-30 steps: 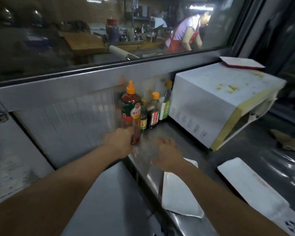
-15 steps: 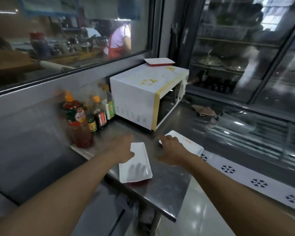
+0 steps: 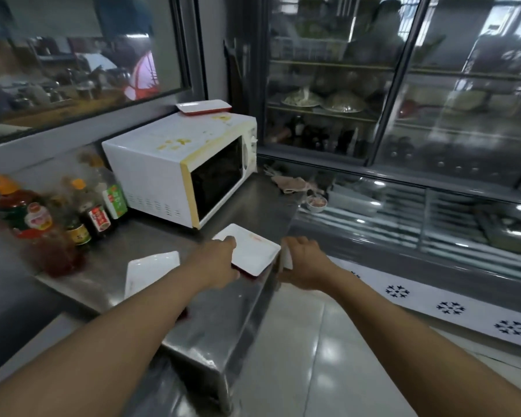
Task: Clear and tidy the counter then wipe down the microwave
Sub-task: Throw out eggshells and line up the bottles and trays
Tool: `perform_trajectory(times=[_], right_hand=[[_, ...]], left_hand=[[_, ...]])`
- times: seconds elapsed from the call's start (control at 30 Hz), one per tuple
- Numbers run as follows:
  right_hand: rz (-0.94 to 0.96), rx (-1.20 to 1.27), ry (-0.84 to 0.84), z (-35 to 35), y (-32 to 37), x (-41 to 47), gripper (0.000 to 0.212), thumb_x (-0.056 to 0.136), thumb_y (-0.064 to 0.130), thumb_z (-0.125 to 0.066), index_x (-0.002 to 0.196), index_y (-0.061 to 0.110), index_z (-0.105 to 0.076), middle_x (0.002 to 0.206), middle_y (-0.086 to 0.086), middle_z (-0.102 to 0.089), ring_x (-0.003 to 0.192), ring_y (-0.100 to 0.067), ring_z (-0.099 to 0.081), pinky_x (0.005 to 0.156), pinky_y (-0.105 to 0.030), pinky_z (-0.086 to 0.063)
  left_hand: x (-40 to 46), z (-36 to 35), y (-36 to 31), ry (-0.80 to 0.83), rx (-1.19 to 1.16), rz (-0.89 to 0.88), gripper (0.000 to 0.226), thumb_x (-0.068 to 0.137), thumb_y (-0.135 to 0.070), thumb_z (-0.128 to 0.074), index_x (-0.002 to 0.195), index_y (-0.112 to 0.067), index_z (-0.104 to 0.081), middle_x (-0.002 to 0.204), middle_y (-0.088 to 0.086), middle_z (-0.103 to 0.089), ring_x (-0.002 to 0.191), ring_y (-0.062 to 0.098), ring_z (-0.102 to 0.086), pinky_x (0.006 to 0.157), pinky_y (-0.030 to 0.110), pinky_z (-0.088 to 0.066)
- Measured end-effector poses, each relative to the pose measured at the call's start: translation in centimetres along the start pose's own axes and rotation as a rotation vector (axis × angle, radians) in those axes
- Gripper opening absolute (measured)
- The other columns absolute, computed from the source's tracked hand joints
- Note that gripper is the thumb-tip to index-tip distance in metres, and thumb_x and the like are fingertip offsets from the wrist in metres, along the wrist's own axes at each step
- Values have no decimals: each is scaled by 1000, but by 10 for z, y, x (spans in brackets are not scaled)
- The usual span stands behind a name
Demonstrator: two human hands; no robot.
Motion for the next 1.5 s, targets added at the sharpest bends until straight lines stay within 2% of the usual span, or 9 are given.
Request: perform_trajectory(times=[0.27, 0.53, 0.83, 0.97, 1.07, 1.13, 1.23, 1.4, 1.5], right_hand=[[-36, -15, 0, 27, -85, -13, 77, 79, 36, -68, 142, 16, -30, 144, -11, -34, 131, -32, -32, 106, -40, -36], [-8, 18, -1, 53, -125, 18, 76, 82, 35, -68, 143, 15, -26, 148, -11, -28, 136, -33, -25, 110, -45, -31], [80, 3, -26, 77, -139, 132, 75, 82, 34, -66, 144, 18, -27, 147, -11, -31, 135, -31, -27, 109, -38, -30], [160, 40, -37, 99, -136, 201, 89, 80, 34, -69, 149, 20, -14, 154, -10, -20, 140, -32, -23, 113, -38, -26], [202, 17, -70, 114, -130, 245, 83, 79, 36, -68, 147, 21, -24, 152, -10, -28, 141, -30, -22, 116, -40, -21], [200, 33, -79, 120, -126, 270, 78, 79, 39, -67, 145, 21, -30, 148, -10, -34, 137, -29, -29, 113, -43, -28], [226, 59, -106, 133, -115, 303, 70, 82, 40, -64, 141, 21, -34, 145, -9, -36, 134, -29, -33, 108, -44, -35], [334, 173, -127, 158, -92, 364, 61, 84, 32, -64, 137, 13, -40, 136, -13, -44, 126, -31, -43, 104, -40, -38], [396, 135, -127, 173, -79, 409, 62, 86, 34, -63, 138, 12, -38, 138, -14, -43, 127, -32, -40, 105, -39, -36]], left_hand=[[21, -14, -86, 4, 1, 24, 63, 84, -42, -60, 137, -20, -34, 131, 5, -51, 120, 25, -49, 92, 36, -43], [64, -6, -108, -3, -32, 70, 55, 84, -35, -63, 131, -18, -39, 127, 5, -52, 115, 25, -52, 87, 35, -45], [164, 12, -92, -27, -69, 94, 62, 84, -39, -64, 135, -16, -38, 133, 5, -50, 122, 24, -48, 97, 38, -44], [219, 36, -77, -62, -54, 132, 56, 83, -41, -64, 128, -15, -41, 130, 6, -51, 118, 26, -51, 94, 39, -46], [251, 56, -66, -81, -59, 161, 57, 84, -41, -62, 130, -17, -40, 128, 6, -52, 115, 26, -53, 90, 38, -47], [266, 67, -61, -92, -67, 187, 60, 83, -40, -62, 133, -18, -37, 128, 6, -51, 115, 26, -52, 90, 39, -47], [285, 85, -50, -129, -76, 209, 62, 82, -40, -63, 134, -18, -37, 129, 7, -51, 116, 27, -51, 93, 42, -47], [317, 121, -29, -205, -136, 269, 59, 88, -37, -59, 138, -16, -33, 132, 10, -49, 116, 28, -51, 92, 41, -47], [343, 139, -17, -275, -161, 325, 56, 89, -37, -58, 136, -16, -34, 132, 9, -50, 117, 27, -51, 93, 41, -47]])
Point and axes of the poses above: each hand's wrist, its own x-axis towards the middle knuckle, its own z-axis out of the back of the hand, y = z × x, the point moved 2 cm from there along x, towards the middle knuckle
